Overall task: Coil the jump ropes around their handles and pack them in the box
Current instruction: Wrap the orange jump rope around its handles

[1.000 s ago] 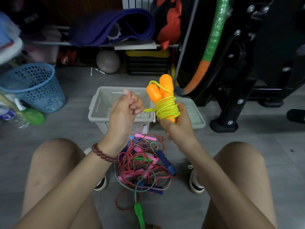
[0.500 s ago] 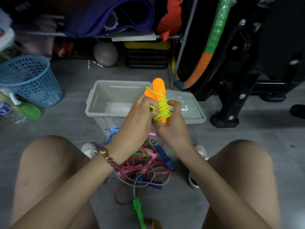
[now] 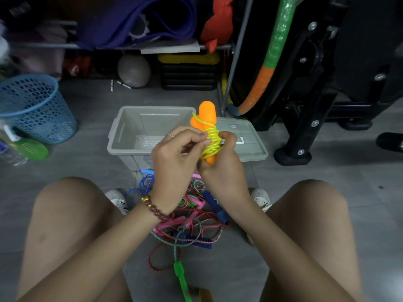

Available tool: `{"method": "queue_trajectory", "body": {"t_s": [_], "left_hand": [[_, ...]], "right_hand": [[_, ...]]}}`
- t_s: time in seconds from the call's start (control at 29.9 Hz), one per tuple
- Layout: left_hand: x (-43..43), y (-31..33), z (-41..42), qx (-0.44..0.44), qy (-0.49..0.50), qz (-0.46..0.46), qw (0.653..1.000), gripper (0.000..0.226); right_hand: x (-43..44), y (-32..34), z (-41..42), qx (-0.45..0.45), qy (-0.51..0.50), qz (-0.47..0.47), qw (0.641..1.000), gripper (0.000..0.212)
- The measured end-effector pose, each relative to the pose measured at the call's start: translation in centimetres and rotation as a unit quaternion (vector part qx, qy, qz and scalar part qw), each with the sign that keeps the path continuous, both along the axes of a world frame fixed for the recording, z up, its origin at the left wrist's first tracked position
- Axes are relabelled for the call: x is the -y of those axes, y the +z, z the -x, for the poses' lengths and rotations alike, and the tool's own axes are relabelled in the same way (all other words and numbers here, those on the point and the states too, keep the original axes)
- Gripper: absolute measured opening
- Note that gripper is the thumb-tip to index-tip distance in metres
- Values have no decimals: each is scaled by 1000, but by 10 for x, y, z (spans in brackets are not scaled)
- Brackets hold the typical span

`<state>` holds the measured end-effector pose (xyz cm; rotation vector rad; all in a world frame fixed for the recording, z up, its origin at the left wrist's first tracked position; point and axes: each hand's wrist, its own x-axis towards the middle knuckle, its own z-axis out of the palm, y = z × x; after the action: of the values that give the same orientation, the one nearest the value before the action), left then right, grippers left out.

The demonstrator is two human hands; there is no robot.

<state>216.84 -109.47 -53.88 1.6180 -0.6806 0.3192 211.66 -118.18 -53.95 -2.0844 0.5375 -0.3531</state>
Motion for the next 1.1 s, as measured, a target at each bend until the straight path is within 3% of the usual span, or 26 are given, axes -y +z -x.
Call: {"method": "queue_trajectory", "body": {"t_s": [0.3, 0.43, 0.67, 0.8, 1.0, 1.1], "left_hand": [[1, -3, -3, 69, -28, -65, 995, 20], [-1, -4, -8, 44, -36, -84, 995, 24], [-6, -2, -14, 175, -41, -169, 969, 23], [-5, -5, -15, 165, -38, -208, 963, 25], [-4, -3, -15, 164, 12, -299, 940, 33], [-5, -5, -14, 152, 30, -287, 945, 33]], "right_hand": [[6, 8, 8, 14, -17, 100, 995, 52], [4, 11, 11, 0, -14, 123, 992, 55], [4, 11, 11, -17, -27, 191, 981, 51], [5, 6, 12, -80, -35, 252, 964, 55], [0, -1, 10, -102, -27, 280, 954, 63], [-2, -2, 10, -101, -23, 295, 950, 68]]}}
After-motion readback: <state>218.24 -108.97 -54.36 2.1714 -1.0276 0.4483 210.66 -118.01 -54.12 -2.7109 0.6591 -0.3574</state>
